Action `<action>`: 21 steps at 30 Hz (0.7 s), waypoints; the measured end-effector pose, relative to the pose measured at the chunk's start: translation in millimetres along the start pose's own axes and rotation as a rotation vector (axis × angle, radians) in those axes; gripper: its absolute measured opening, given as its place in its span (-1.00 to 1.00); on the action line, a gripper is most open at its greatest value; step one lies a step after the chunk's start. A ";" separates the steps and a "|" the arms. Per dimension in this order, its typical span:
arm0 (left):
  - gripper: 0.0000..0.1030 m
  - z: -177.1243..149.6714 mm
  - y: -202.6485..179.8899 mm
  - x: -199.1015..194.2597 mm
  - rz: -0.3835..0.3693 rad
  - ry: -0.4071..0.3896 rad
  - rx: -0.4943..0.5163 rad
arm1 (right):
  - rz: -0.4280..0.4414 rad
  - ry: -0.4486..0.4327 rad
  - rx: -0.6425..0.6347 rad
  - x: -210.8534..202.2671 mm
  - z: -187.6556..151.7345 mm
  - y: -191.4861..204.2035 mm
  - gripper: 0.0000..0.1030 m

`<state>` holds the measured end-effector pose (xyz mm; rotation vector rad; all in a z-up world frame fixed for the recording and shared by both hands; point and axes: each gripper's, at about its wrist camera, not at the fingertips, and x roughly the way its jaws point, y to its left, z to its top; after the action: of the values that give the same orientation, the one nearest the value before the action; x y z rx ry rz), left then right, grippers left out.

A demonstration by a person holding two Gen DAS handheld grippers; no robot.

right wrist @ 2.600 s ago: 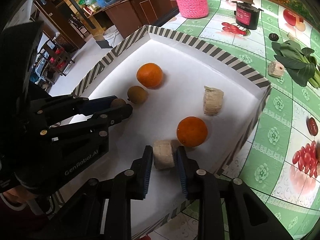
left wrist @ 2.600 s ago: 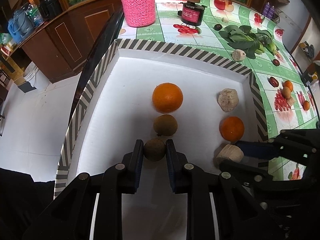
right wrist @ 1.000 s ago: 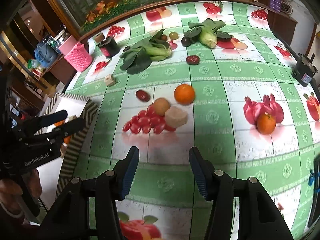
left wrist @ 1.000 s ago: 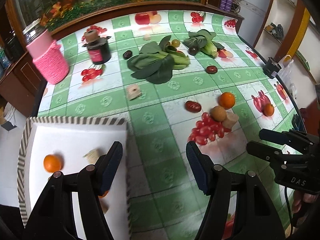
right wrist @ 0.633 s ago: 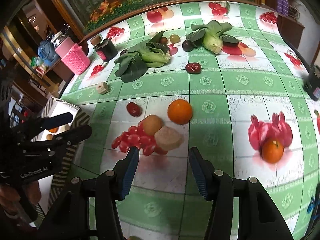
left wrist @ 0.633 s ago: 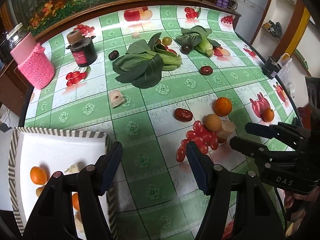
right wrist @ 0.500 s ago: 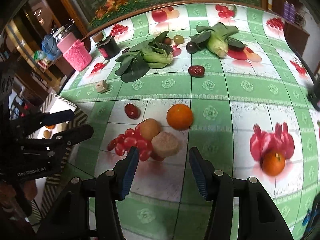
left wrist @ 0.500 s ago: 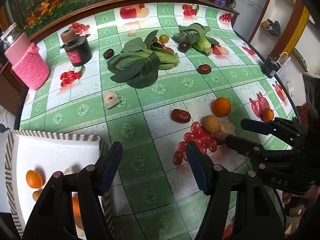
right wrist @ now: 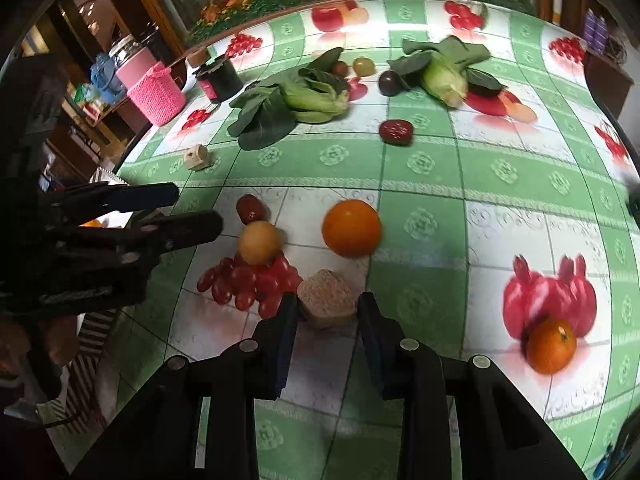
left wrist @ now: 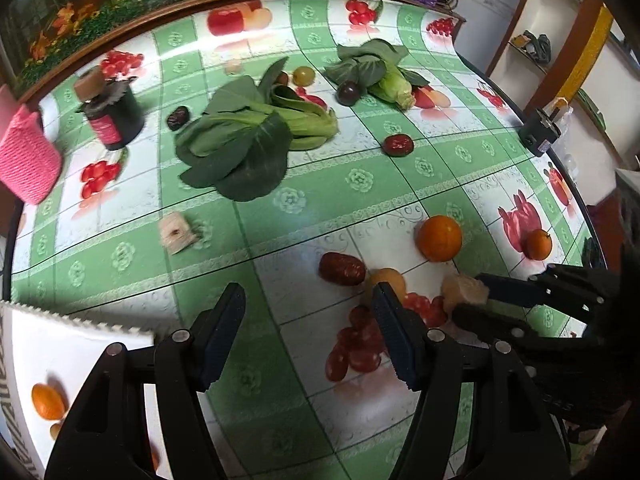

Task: Organize fruits
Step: 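Grasp a red date with the left tool while the right tool grasps a brown textured cube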

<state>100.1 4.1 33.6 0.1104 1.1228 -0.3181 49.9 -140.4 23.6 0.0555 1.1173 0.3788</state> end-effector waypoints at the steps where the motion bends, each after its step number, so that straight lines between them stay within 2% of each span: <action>1: 0.26 1.2 -0.9 3.0 -0.005 0.006 0.006 | 0.006 0.001 0.013 -1.0 -1.7 -2.5 -0.38; 13: 0.23 6.9 -11.0 21.3 -0.037 0.034 0.065 | 0.028 0.011 0.041 -5.2 -6.5 -9.3 -0.38; 15: 0.11 7.7 -10.2 23.7 -0.042 0.036 0.058 | 0.030 0.007 0.044 -6.0 -6.8 -10.1 -0.38; 18: -0.19 9.4 -11.1 25.2 -0.027 0.025 0.067 | 0.034 0.006 0.049 -5.6 -7.1 -10.1 -0.38; 20: -0.50 9.9 -12.3 24.7 -0.020 0.018 0.075 | 0.037 0.007 0.052 -5.0 -8.0 -9.1 -0.38; 21: -0.50 9.5 -12.5 24.5 -0.021 0.018 0.077 | 0.038 0.007 0.052 -5.0 -8.6 -8.4 -0.38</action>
<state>114.2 -14.9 16.6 0.1699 1.1307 -0.3793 42.7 -151.2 22.1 0.1210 1.1346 0.3840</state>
